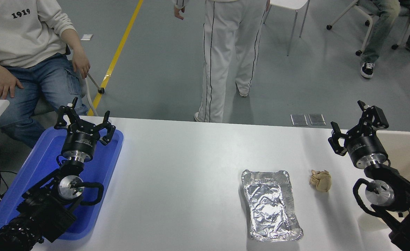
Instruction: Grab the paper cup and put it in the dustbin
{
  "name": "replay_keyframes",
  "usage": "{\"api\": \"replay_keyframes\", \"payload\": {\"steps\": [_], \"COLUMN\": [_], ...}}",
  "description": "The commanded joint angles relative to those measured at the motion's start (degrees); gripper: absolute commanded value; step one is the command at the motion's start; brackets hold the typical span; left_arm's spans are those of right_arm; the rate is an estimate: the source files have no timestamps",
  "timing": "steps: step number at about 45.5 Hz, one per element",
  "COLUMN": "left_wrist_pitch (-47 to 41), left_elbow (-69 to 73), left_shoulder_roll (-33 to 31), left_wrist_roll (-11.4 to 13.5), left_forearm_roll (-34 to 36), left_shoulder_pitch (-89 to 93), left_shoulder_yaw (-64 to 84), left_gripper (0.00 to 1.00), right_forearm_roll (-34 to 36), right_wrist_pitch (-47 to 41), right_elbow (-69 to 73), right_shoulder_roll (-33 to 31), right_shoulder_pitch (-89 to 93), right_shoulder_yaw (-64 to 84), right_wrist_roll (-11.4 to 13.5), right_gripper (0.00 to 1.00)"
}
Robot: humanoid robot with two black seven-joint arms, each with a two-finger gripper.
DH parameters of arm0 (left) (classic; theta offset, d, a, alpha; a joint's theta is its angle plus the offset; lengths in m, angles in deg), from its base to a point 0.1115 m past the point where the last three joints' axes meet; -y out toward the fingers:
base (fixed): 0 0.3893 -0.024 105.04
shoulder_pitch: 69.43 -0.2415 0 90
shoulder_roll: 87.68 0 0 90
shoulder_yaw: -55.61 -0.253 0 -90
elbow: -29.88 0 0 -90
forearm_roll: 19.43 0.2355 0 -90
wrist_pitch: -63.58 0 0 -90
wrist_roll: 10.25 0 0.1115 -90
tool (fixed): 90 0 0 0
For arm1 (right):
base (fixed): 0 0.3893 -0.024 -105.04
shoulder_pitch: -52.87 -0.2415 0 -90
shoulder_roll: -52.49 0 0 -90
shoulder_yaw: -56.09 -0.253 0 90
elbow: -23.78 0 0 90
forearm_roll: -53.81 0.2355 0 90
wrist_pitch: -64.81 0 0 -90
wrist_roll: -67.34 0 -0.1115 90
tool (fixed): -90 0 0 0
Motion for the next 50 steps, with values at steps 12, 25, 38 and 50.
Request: {"api": "replay_keyframes", "payload": {"steps": [12,25,38,50], "left_wrist_pitch": [-0.1,0.0,-0.1,0.0], "left_elbow": [0.0,0.0,0.0,0.0], "left_shoulder_roll": [0.0,0.0,0.0,0.0], "left_wrist_roll": [-0.1,-0.1,-0.1,-0.1], "left_forearm_roll": [0.0,0.1,0.0,0.1], "left_shoulder_pitch": [0.1,0.1,0.1,0.1], "left_shoulder_yaw": [0.0,0.0,0.0,0.0], "left_gripper": [1.00,1.00,1.00,1.00], "right_forearm_roll": [0.0,0.0,0.0,0.1], "right_wrist_pitch": [0.3,0.4,0.3,0.3], "right_elbow": [0.0,-0.2,-1.1,-1.1], "right_shoulder_roll": [-0.1,0.0,-0.1,-1.6], "right_shoulder_pitch": [-0.1,-0.2,-0.2,-1.1], "right_shoulder_yaw": [0.0,0.0,0.1,2.4], "right_wrist_roll": [0.0,0.1,0.1,0.4], "right_gripper": [1.00,1.00,1.00,1.00]}}
